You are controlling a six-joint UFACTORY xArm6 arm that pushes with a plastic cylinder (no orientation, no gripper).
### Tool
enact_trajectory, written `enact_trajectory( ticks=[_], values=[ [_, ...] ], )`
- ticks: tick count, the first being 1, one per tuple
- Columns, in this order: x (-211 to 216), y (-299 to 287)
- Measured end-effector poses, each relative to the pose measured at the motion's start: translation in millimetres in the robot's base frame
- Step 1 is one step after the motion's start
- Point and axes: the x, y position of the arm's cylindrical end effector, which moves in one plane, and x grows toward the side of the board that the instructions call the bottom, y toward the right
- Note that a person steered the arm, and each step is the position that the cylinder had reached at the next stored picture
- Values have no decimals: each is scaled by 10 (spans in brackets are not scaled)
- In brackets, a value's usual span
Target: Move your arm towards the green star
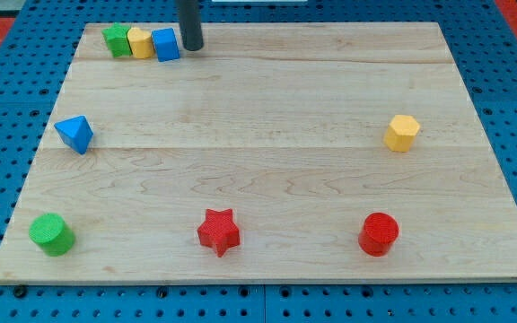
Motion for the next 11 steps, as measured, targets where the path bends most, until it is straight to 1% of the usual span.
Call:
enact_trajectory(
  ticks=[1, 2, 4, 5, 7, 11],
  values=[
    [310, 970],
    [488, 1223],
    [540, 1286],
    [540, 1409],
    [540, 1869],
    [540, 2157]
  ],
)
